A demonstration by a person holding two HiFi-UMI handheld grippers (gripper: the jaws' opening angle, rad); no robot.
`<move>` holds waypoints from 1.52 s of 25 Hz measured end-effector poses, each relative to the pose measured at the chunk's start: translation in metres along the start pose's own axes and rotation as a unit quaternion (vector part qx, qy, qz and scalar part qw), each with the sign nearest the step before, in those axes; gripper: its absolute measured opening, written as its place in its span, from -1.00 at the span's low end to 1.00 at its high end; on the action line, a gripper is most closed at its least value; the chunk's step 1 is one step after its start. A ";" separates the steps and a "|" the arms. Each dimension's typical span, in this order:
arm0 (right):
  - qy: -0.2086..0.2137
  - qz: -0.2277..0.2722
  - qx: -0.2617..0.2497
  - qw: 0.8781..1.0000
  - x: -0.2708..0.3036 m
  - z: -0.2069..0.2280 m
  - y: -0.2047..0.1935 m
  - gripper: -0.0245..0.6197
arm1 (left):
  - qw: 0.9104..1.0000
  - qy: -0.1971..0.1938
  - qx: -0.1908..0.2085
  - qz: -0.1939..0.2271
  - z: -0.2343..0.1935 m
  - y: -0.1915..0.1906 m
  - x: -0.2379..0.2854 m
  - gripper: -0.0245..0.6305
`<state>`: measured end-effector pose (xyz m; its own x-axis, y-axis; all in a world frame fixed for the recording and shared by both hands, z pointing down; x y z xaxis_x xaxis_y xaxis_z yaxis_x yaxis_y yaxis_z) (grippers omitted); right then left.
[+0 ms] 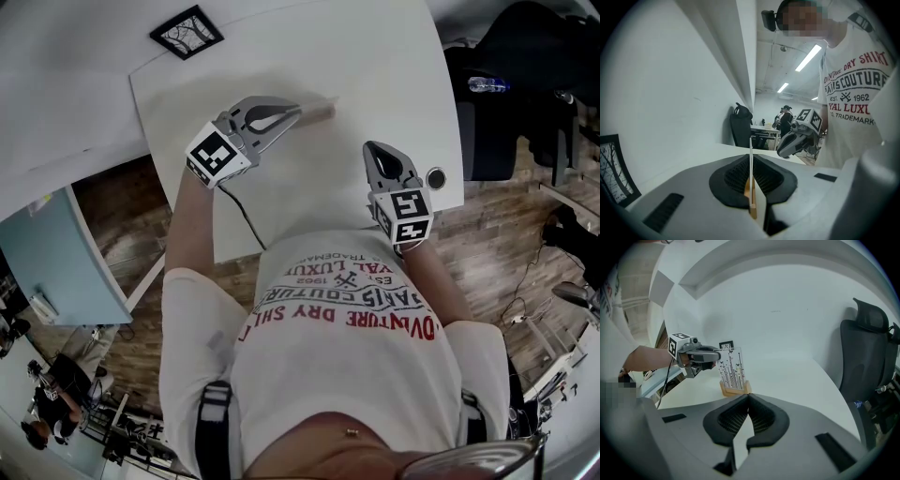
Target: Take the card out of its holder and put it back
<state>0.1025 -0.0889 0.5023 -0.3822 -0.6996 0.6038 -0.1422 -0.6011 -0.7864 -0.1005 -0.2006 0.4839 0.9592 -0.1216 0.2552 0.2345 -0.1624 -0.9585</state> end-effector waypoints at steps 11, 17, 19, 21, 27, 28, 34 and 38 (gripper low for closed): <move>0.007 -0.001 0.011 1.000 0.002 0.000 0.005 -0.86 | 0.999 -0.006 -0.022 -0.037 -0.004 -0.021 0.008 -0.81; 0.011 0.007 0.040 0.999 0.003 0.000 0.009 -0.86 | 0.999 -0.008 -0.030 -0.031 -0.007 -0.022 0.009 -0.81; 0.011 0.006 0.040 0.999 0.004 0.000 0.009 -0.86 | 0.999 -0.009 -0.033 -0.030 -0.007 -0.022 0.009 -0.81; 0.011 0.006 0.040 0.999 0.003 0.000 0.009 -0.86 | 0.999 -0.006 -0.034 -0.034 -0.007 -0.022 0.009 -0.81; 0.012 0.008 0.034 0.999 0.001 -0.002 0.009 -0.86 | 0.999 0.015 -0.044 0.001 -0.003 -0.008 0.005 -0.47; 0.013 0.010 0.033 0.999 0.000 -0.002 0.010 -0.86 | 0.999 0.018 -0.040 0.010 -0.001 -0.002 0.004 -0.37; 0.025 0.026 0.036 0.999 -0.005 -0.006 0.015 -0.86 | 0.991 0.111 -0.018 0.066 0.009 0.028 -0.015 -0.37; 0.039 0.044 0.037 0.998 -0.012 -0.009 0.024 -0.86 | 0.977 0.184 -0.023 0.105 0.031 0.044 -0.030 -0.42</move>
<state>0.0954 -0.0911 0.4748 -0.4604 -0.7206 0.5185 -0.0382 -0.5675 -0.8225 -0.1145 -0.1734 0.4300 0.8613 -0.5001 0.0894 0.0228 -0.1377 -0.9902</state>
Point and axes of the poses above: the fingertips, and each gripper's own axes: x forward along the fingers, z to its right, y out of its top, the point moved 7 cm from there along -x, backward along the fingers, and after that the axes turned 1 degree about -x, right-handed, at the moved point
